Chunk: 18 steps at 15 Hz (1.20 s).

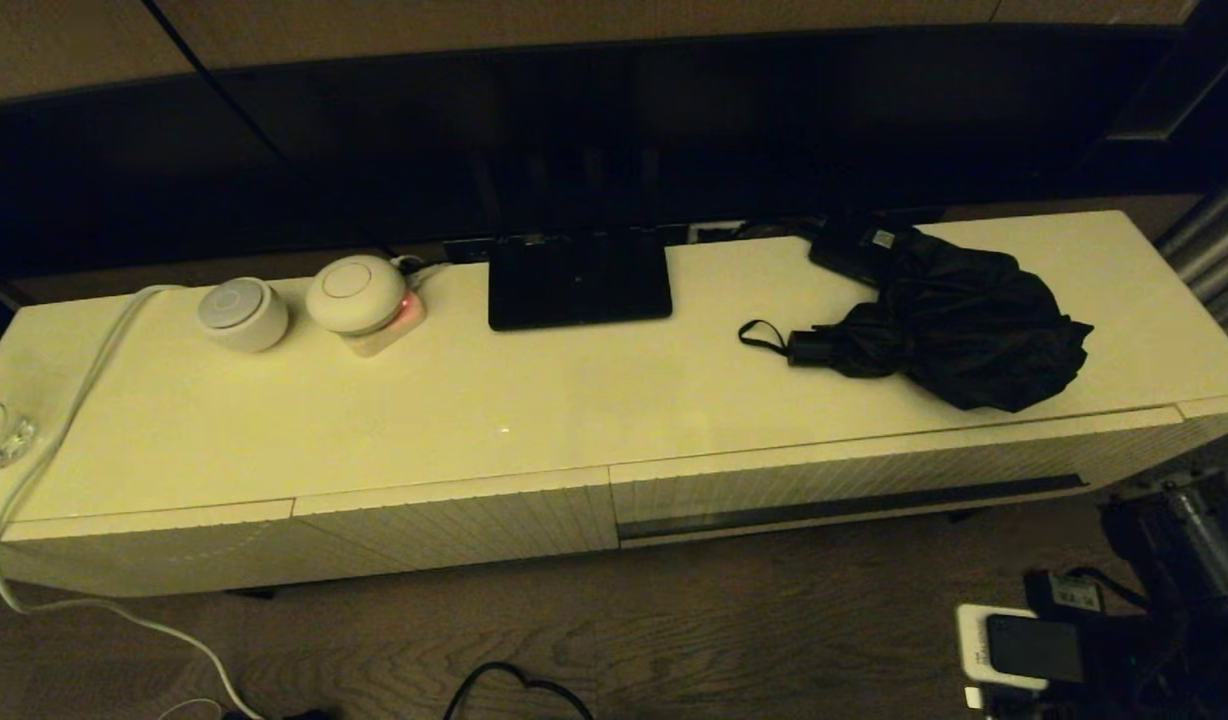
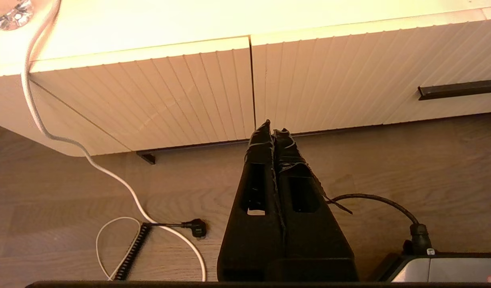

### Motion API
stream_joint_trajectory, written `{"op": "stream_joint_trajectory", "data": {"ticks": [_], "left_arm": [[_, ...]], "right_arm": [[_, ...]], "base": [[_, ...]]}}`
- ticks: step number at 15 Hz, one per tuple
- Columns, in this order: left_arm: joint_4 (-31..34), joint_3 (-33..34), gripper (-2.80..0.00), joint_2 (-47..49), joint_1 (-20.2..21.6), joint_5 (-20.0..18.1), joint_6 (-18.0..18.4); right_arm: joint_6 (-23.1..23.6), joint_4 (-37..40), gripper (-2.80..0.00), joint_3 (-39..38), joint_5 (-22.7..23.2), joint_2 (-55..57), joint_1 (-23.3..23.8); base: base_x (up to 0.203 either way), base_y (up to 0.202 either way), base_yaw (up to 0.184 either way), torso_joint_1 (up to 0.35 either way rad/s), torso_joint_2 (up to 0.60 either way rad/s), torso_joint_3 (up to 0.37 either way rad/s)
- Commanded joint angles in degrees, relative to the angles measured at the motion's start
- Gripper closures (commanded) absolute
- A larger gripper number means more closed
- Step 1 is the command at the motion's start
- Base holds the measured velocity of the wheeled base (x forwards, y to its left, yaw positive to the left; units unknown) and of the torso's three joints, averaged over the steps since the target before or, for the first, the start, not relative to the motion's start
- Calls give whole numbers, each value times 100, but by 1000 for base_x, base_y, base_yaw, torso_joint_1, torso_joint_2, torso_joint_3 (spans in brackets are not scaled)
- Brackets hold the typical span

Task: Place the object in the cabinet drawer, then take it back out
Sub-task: Open the drawer

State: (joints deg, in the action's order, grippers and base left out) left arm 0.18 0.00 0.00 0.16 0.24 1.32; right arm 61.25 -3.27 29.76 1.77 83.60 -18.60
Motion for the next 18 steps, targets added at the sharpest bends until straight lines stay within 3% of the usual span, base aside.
{"op": "stream_joint_trajectory", "data": {"ticks": [1, 3, 7, 11, 16, 18], "left_arm": [[-1, 18, 0, 0, 2, 2, 0], [-1, 18, 0, 0, 2, 2, 0], [-1, 18, 0, 0, 2, 2, 0], [-1, 18, 0, 0, 2, 2, 0], [-1, 18, 0, 0, 2, 2, 0], [-1, 18, 0, 0, 2, 2, 0]], "right_arm": [[31, -619, 0, -72, -149, 784, -20], [92, -1214, 0, -129, -270, 1112, -20], [647, -1967, 0, -362, -292, 1614, -15], [1438, -3507, 0, -773, -248, 2105, 19], [1523, -4120, 0, -951, -247, 2359, 59], [1829, -4047, 0, -944, -235, 2294, 47]], "base": [[0, 0, 0, 0, 0, 0], [0, 0, 0, 0, 0, 0], [0, 0, 0, 0, 0, 0], [0, 0, 0, 0, 0, 0], [0, 0, 0, 0, 0, 0], [0, 0, 0, 0, 0, 0]]}}
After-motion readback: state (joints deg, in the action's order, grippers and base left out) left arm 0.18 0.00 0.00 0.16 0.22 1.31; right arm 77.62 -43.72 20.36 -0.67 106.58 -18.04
